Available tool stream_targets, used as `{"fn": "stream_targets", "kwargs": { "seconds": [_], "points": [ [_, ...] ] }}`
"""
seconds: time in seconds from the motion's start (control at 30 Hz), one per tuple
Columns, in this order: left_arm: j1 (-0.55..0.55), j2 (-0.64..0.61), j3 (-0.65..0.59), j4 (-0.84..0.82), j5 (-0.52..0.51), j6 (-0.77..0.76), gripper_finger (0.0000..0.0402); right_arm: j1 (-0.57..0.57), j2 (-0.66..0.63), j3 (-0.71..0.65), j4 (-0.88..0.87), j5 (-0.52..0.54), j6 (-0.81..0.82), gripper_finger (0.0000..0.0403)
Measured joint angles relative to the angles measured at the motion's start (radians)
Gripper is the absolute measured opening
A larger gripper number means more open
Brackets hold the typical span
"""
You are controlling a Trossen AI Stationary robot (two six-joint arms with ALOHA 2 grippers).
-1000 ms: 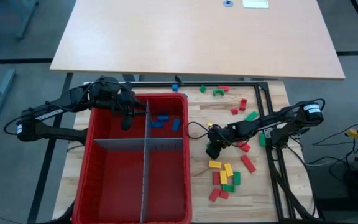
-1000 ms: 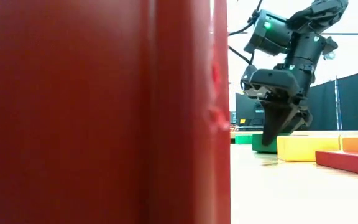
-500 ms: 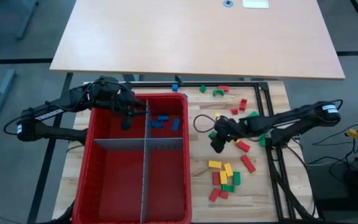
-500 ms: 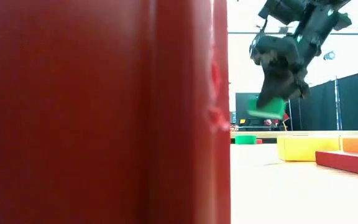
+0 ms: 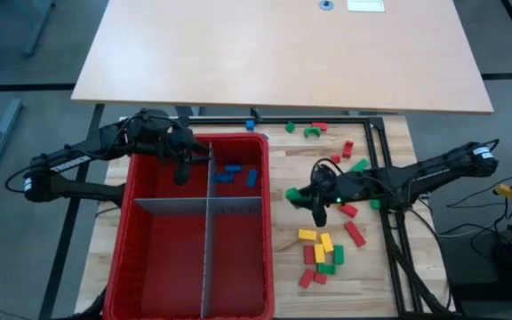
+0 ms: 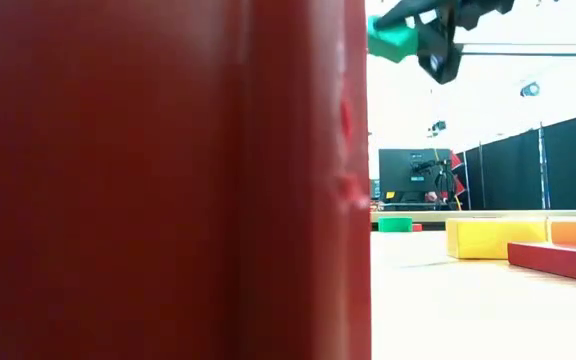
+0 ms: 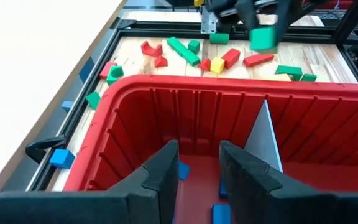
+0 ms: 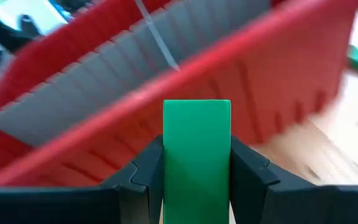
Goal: Sort blocks
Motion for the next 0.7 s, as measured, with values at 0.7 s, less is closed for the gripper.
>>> {"fn": "stream_targets", "kwargs": {
  "seconds": [0.7],
  "points": [
    [0.0,0.0,0.0,0.038,0.0,-0.03,0.0107,0.106,0.511,0.524,0.004,-0.164,-0.298,0.0115]
  ]
}}
